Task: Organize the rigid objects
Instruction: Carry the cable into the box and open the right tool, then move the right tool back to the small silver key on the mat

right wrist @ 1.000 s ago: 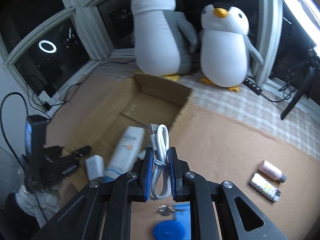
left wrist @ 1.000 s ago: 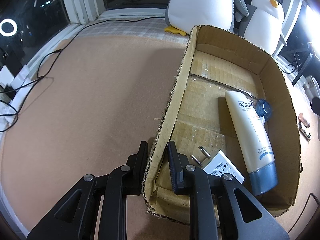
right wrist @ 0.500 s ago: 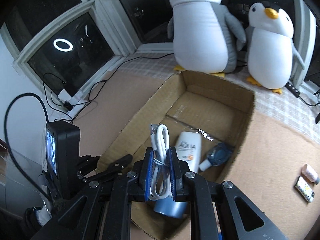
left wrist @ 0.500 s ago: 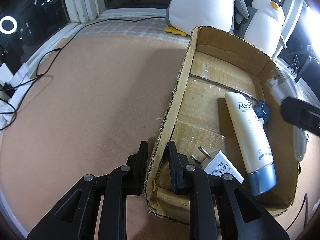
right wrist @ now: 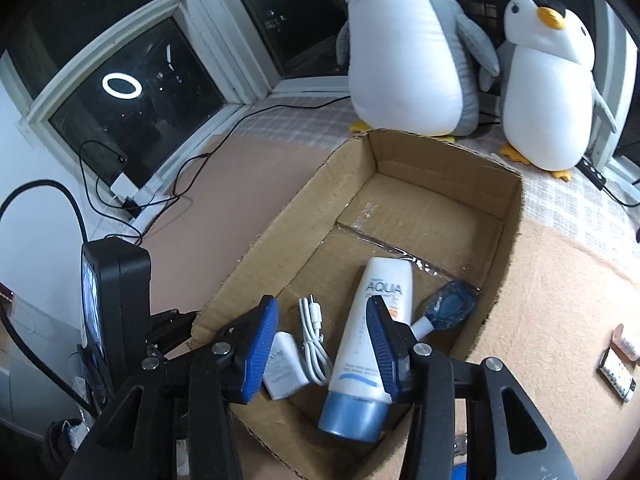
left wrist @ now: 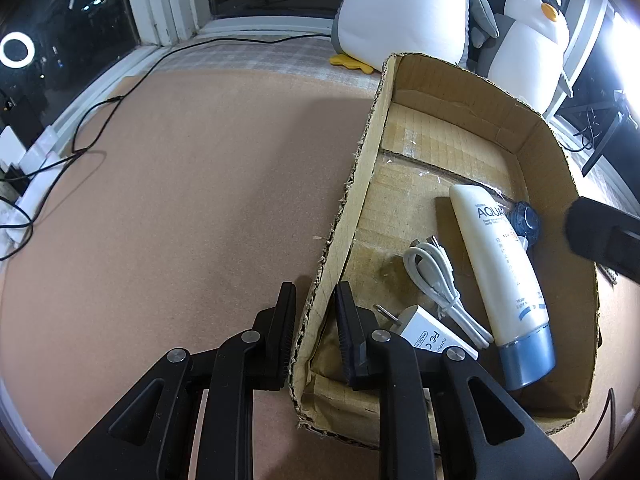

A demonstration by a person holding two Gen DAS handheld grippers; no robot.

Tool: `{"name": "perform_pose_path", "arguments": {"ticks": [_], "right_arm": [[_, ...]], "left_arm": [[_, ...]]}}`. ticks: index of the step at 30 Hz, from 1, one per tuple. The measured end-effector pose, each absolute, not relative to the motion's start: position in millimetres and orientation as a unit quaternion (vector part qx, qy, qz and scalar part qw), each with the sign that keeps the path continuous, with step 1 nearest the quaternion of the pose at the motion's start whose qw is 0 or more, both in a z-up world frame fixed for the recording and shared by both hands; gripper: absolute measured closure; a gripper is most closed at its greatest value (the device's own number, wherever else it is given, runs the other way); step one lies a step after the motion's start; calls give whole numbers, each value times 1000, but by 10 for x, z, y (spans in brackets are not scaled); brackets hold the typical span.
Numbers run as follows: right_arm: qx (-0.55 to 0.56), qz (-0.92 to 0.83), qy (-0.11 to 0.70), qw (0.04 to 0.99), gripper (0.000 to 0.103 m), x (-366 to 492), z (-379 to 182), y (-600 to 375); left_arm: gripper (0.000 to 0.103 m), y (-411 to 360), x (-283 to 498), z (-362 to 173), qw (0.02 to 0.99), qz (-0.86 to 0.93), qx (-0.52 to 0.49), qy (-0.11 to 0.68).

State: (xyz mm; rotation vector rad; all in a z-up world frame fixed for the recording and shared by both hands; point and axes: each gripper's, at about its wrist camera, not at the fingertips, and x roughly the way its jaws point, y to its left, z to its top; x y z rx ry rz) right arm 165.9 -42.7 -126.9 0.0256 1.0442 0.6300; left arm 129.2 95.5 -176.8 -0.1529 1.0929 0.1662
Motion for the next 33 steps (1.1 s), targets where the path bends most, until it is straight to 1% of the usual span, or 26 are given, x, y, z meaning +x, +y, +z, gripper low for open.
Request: {"name": "perform_pose_path", "arguments": {"ticks": [5, 11, 16, 20, 27, 30, 33], "right_arm": [[17, 286, 483, 827, 61, 1604, -1152, -545], [20, 259, 464, 847, 61, 1436, -866, -764], [30, 226, 443, 867, 61, 1196, -559, -1018], [35, 196, 428, 882, 56, 970, -336, -1217], [48, 133, 408, 902, 56, 538, 8, -1547], [51, 114, 404, 906, 55, 365, 65, -1641], [47, 102, 407, 906, 55, 216, 9, -1703]], "left_arm": [[84, 959, 1293, -1767, 848, 78, -71, 519], [84, 942, 1316, -1754, 848, 72, -57, 521], [84, 961, 1340, -1745, 845, 62, -52, 529], [84, 945, 1352, -1742, 844, 58, -42, 532], [85, 873, 1369, -1743, 843, 43, -15, 536], [84, 872, 1364, -1744, 843, 36, -7, 536], [84, 871, 1352, -1746, 844, 36, -5, 535]]}}
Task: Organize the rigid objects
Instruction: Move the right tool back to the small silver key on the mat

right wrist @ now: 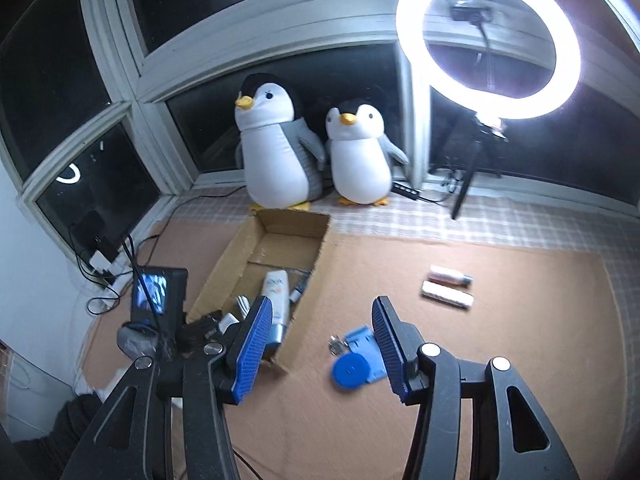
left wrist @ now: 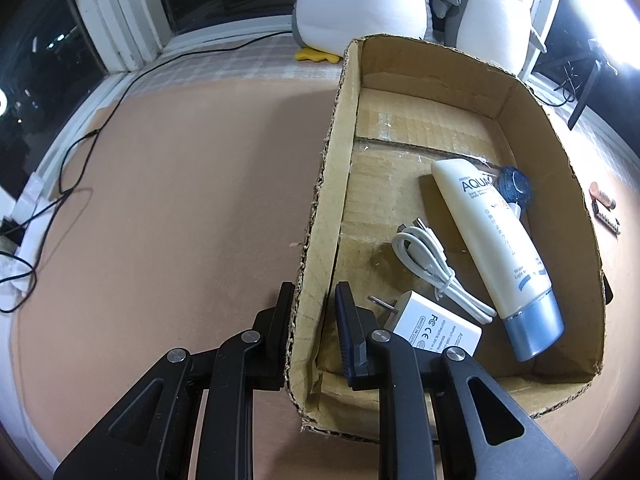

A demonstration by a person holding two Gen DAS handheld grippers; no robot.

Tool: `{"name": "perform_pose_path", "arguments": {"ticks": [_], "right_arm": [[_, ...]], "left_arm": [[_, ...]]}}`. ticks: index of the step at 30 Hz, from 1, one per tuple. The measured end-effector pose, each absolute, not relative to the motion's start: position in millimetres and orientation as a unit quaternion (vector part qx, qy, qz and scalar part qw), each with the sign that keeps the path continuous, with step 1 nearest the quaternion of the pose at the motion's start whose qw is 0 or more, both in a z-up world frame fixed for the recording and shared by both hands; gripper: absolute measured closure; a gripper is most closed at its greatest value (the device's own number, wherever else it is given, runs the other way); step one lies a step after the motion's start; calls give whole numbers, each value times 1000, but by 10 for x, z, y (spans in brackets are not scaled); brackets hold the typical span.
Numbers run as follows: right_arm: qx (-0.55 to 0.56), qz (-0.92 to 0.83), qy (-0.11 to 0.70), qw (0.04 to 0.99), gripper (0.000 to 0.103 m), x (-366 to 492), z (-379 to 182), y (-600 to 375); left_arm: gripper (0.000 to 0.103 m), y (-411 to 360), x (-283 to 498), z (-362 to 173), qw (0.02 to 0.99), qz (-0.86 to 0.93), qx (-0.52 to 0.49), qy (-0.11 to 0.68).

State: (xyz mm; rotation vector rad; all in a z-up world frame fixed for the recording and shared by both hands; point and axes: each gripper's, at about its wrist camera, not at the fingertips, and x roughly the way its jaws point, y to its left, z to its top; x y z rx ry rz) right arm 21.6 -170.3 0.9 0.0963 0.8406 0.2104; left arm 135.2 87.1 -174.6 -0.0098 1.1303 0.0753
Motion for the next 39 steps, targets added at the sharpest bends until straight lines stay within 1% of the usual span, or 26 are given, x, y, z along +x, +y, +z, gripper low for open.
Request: {"name": "perform_pose_path", "arguments": {"ticks": [8, 15, 16, 20, 27, 29, 34, 39], "right_arm": [[41, 121, 426, 896, 55, 73, -375, -1822], [39, 147, 443, 883, 55, 235, -777, -1786], [38, 151, 447, 881, 57, 281, -846, -1763], [25, 166, 471, 866, 70, 491, -1111, -1616], [12, 190, 508, 840, 78, 834, -1503, -1379], [-2, 187, 516, 836, 81, 899, -1593, -1322], [-29, 178, 531, 828, 84, 1044, -1753, -1261], [-30, 173, 538, 825, 84, 1154, -1821, -1236]], "left_arm": [[84, 849, 1319, -1743, 845, 46, -5, 532], [84, 832, 1316, -1746, 846, 53, -6, 530], [84, 824, 1321, -1747, 847, 54, -4, 529], [84, 803, 1317, -1751, 848, 56, 3, 526], [84, 858, 1305, -1754, 848, 53, -17, 527], [84, 869, 1312, -1754, 848, 53, -20, 527], [84, 890, 1316, -1754, 849, 53, -24, 526], [84, 908, 1308, -1758, 849, 52, -29, 525]]}}
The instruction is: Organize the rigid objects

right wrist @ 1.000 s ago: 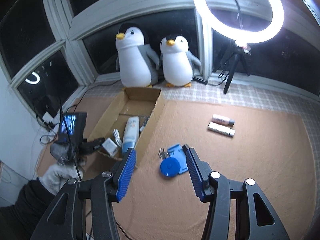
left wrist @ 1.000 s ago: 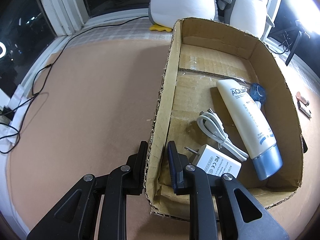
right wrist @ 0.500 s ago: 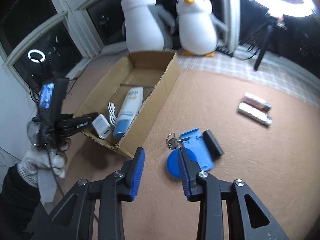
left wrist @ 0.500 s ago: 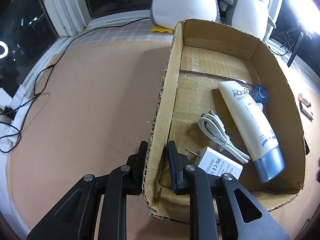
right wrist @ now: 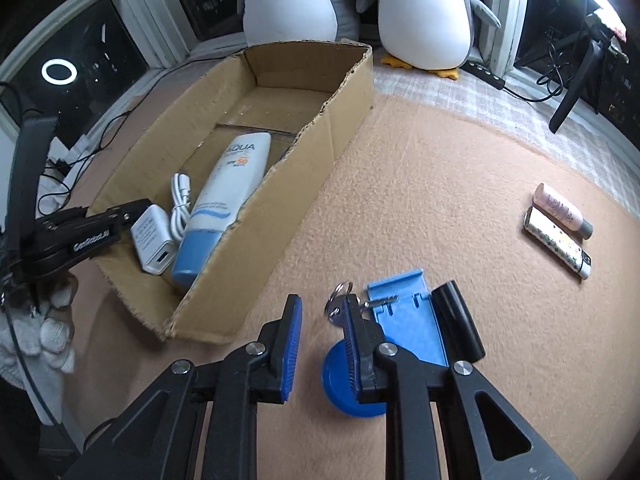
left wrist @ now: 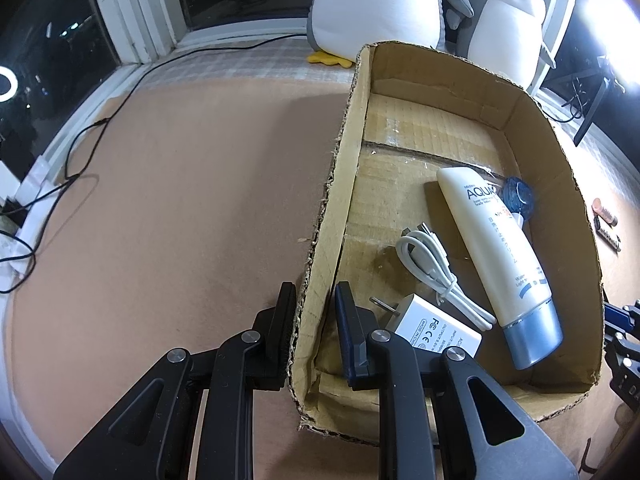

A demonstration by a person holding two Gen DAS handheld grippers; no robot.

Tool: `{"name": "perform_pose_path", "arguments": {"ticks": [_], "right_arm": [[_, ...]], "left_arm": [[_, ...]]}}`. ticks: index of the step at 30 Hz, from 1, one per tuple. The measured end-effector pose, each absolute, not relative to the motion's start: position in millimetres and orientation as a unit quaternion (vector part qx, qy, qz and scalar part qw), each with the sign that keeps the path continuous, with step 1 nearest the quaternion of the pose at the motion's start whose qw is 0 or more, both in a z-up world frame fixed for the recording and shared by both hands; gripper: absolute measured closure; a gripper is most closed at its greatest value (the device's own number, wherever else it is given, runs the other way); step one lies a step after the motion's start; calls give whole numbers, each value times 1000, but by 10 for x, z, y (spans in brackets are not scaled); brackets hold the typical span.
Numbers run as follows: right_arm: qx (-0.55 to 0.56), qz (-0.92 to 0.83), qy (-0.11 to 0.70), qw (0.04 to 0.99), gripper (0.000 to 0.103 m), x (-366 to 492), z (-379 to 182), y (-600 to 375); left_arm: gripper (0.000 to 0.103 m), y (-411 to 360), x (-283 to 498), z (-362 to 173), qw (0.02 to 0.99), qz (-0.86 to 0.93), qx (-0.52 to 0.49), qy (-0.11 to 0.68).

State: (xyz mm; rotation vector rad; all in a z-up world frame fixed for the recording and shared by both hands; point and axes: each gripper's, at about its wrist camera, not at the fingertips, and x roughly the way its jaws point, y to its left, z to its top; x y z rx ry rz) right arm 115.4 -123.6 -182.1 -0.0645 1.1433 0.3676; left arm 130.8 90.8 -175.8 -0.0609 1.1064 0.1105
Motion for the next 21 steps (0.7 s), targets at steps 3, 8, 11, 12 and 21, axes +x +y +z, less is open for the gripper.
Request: {"name": "perform_pose_path", "arguments": {"ticks": [3, 8, 11, 12, 21], "right_arm": [[-41, 163, 544, 822, 85, 1209, -1856, -1207], [-53, 157, 553, 817, 91, 1227, -1890, -1177], [-54, 155, 555, 815, 96, 1227, -1902, -1180], [-52, 156, 555, 815, 97, 1228, -1903, -1189], [-34, 156, 547, 822, 101, 1204, -1858, -1312]], "left_arm": [[84, 912, 1307, -1760, 849, 52, -30, 525], [84, 921, 1304, -1761, 849, 50, -31, 524], [84, 921, 1305, -1761, 849, 50, -31, 524], [84, 922, 1305, -1761, 849, 50, -31, 524], [84, 927, 1303, -1761, 849, 50, -31, 524]]}}
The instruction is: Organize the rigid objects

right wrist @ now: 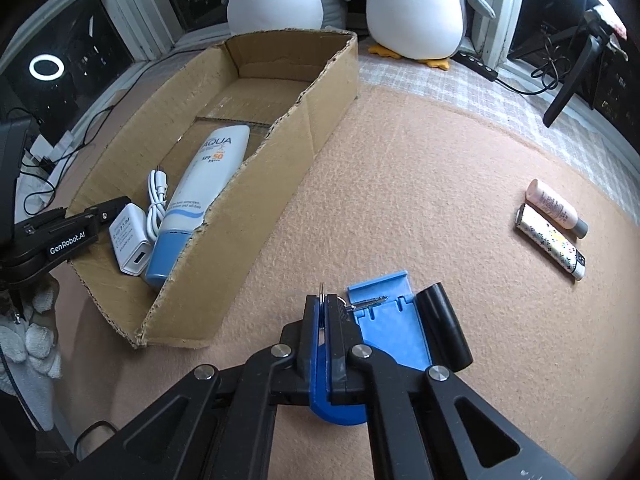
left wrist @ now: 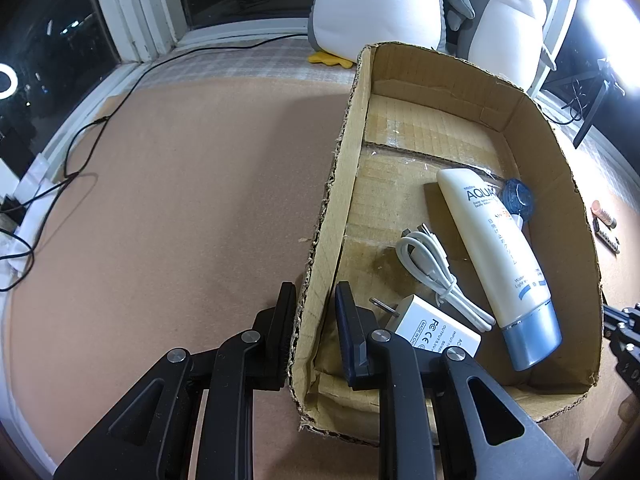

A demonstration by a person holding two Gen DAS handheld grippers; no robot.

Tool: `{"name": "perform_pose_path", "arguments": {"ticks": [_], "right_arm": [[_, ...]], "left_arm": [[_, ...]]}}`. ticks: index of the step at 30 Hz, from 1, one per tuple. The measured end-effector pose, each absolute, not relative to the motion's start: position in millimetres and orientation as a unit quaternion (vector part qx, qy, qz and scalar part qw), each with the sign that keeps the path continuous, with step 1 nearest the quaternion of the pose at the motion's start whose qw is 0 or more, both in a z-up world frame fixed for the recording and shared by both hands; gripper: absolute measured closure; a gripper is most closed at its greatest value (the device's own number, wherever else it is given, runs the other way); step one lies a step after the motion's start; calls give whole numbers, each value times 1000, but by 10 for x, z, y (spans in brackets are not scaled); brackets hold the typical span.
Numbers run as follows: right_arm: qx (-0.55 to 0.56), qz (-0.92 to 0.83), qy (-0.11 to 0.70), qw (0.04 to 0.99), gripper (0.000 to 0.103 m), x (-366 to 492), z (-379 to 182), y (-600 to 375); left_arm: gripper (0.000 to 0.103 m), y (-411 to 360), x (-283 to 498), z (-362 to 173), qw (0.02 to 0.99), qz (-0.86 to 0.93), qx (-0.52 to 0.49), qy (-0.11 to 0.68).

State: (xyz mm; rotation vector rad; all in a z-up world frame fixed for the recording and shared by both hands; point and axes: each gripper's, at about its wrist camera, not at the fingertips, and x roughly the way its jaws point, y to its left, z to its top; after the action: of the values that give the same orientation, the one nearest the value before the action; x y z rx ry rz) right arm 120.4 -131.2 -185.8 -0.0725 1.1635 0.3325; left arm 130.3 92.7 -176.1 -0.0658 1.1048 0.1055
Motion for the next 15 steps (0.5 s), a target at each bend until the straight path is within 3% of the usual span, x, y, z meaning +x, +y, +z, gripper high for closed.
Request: {"name": "perform_pose_path", "arguments": {"ticks": [15], "right_arm": [[17, 191, 465, 864, 101, 1112, -1011, -1364]], "left_arm": [[84, 938, 1299, -1761, 850, 50, -33, 524]]}}
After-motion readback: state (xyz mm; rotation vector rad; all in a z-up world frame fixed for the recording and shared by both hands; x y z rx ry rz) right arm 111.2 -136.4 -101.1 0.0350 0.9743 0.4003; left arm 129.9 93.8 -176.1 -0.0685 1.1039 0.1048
